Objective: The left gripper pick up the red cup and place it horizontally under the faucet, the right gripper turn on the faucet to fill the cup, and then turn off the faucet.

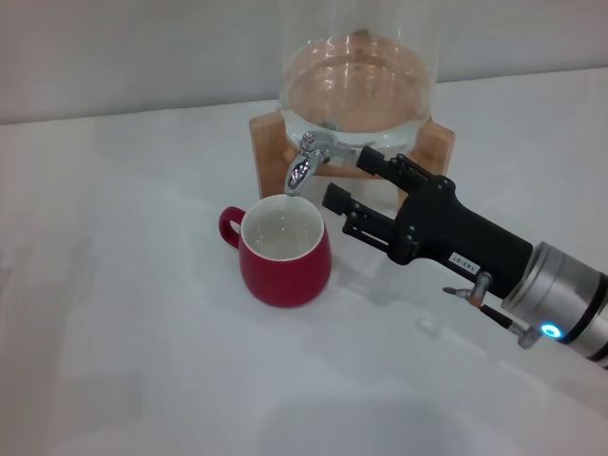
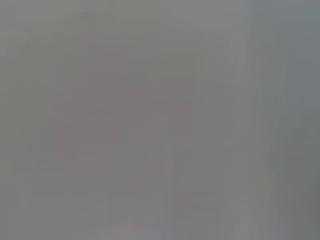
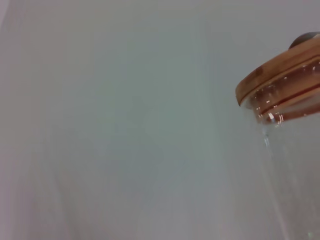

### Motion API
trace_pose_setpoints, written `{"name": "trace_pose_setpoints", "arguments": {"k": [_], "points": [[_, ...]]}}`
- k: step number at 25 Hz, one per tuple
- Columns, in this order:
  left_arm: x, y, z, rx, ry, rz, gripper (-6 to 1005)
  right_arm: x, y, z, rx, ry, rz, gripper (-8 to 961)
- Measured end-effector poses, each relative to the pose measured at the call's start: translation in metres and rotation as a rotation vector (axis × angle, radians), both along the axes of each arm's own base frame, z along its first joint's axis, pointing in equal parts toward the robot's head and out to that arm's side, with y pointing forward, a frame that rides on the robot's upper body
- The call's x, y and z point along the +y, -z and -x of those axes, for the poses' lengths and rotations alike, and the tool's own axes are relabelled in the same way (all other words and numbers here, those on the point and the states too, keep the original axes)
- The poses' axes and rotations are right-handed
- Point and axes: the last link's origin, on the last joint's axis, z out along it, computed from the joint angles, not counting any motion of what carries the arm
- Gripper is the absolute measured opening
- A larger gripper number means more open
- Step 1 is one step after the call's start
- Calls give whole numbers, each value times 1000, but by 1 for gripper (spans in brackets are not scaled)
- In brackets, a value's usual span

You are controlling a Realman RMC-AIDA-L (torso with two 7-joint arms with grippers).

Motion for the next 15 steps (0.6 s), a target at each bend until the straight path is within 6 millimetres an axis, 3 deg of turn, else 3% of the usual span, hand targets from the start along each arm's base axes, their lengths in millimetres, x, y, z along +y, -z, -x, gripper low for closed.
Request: {"name": "trace_pose_setpoints", "arguments": {"k": [15], "points": [[3,0,-2,3,7,-1,877,3,-17,-12,14,38,-58,792]]}}
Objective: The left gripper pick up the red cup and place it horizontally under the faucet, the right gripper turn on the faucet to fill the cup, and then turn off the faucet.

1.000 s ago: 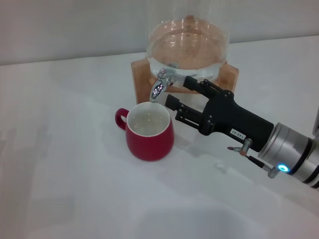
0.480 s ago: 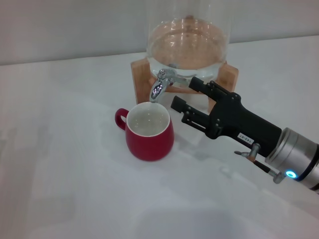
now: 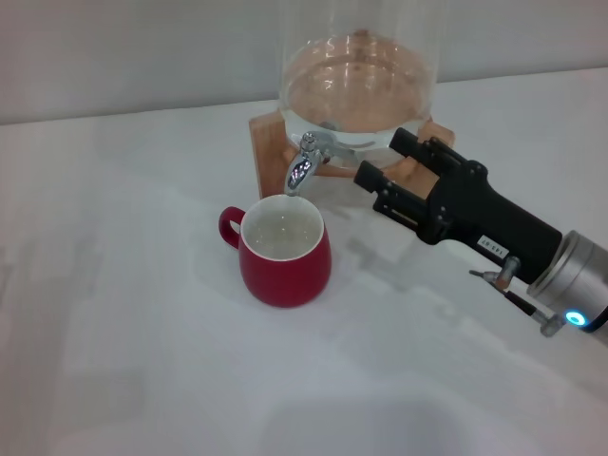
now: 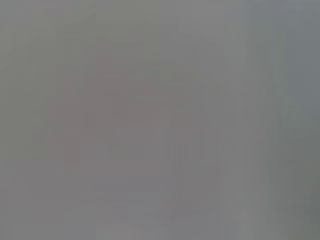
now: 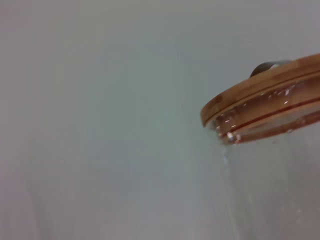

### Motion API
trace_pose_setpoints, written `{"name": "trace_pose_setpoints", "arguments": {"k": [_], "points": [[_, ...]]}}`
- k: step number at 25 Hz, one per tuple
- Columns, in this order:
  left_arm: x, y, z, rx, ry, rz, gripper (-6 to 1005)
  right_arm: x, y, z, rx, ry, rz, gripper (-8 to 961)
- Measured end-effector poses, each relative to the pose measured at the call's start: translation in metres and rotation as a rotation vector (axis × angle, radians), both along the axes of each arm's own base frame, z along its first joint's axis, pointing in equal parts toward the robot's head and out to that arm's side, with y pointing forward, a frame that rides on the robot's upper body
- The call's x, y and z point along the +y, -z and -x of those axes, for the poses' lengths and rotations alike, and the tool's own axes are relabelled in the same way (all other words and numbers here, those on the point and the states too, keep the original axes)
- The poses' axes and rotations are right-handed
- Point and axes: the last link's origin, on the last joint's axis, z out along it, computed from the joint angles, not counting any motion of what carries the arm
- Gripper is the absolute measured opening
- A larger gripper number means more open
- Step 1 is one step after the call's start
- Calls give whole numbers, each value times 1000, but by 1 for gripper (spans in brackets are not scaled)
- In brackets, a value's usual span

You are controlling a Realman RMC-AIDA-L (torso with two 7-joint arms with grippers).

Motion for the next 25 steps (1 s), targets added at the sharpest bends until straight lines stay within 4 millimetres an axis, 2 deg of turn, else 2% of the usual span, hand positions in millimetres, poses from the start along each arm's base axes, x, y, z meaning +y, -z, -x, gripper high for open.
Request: {"name": "trace_pose_setpoints", "arguments": {"k": [25], "points": [[2,-1,0,3,-1,-1,876,15,-32,-21,9,93,-129,792]]}}
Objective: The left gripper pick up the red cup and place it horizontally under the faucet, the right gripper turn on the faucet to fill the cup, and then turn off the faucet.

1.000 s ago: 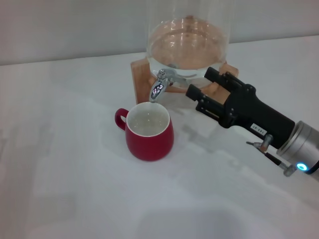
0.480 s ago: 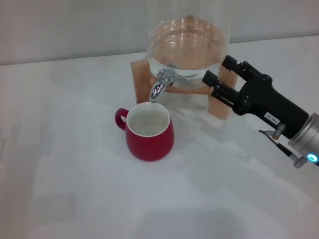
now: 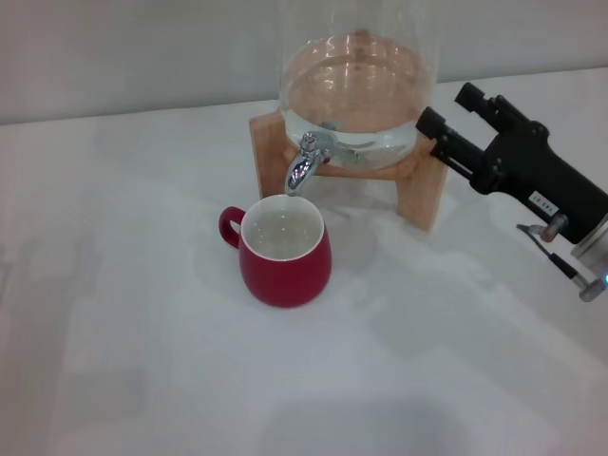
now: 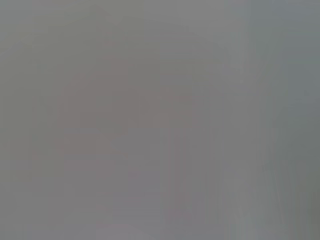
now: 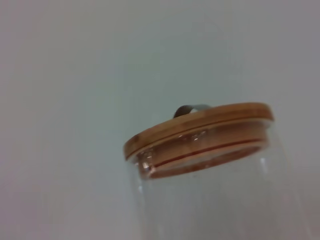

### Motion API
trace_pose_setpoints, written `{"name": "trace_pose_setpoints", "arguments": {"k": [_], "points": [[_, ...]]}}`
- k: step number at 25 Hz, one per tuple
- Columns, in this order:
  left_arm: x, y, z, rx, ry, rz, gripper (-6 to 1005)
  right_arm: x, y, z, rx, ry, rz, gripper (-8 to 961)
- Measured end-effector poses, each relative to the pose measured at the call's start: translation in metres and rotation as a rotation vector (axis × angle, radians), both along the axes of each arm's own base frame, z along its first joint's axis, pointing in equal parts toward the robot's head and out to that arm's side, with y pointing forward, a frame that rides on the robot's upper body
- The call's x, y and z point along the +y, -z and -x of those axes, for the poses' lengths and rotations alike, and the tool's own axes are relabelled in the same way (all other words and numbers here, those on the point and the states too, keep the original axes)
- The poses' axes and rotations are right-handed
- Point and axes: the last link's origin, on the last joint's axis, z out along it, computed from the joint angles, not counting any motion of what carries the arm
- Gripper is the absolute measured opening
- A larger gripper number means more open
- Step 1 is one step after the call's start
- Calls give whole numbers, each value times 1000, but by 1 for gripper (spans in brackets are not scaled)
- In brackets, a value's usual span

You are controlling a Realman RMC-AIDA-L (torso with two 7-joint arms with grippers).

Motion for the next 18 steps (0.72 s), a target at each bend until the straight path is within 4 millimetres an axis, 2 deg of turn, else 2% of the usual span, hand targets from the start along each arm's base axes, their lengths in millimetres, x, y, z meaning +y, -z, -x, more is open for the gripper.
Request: {"name": "trace_pose_setpoints", "arguments": {"k": [18], "points": [[6,-1,0,-1,-11,1,878,22,-31,-18,-24,99,-140,791]]}}
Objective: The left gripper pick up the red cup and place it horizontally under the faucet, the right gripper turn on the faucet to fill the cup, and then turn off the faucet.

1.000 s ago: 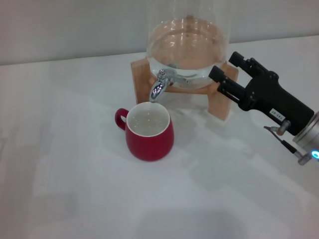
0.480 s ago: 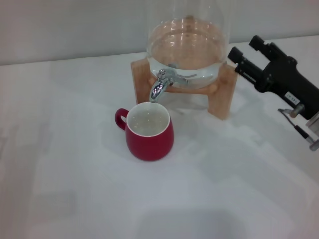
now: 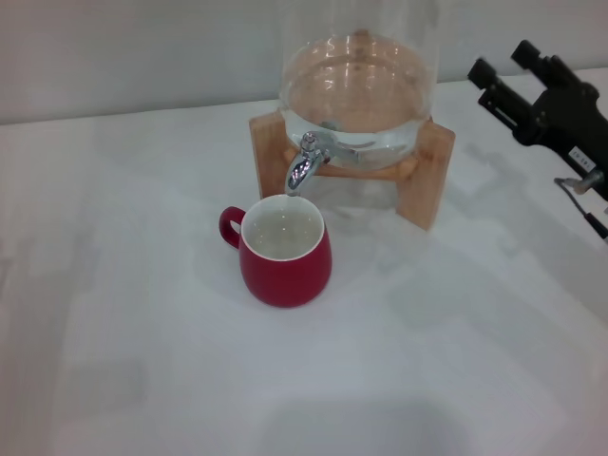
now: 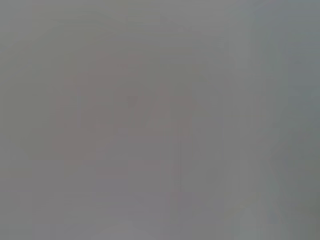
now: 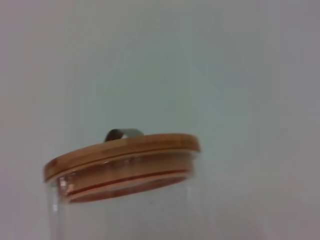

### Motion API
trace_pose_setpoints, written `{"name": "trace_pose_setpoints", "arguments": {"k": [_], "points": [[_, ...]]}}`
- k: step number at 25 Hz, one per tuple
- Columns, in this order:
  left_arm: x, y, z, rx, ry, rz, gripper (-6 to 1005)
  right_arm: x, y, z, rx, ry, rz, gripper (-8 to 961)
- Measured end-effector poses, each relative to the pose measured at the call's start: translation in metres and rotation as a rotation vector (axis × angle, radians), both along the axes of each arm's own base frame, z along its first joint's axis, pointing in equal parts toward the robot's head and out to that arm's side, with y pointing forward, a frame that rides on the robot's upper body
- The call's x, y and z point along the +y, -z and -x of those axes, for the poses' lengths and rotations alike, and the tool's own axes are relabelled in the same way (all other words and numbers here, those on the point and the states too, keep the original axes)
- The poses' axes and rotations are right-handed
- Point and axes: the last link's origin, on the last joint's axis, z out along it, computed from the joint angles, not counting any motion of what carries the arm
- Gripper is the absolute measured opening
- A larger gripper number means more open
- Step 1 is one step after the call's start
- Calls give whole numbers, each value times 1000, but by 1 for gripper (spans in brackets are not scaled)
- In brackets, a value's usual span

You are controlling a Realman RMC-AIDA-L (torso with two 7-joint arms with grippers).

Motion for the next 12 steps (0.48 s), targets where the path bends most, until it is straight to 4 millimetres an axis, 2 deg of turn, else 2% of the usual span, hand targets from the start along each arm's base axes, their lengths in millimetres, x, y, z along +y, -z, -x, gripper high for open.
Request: {"name": "trace_pose_setpoints", "arguments": {"k": [12], "points": [[6,-8,1,-24,-20,-47,878,7,-28,-24,-53,126,-165,792]]}}
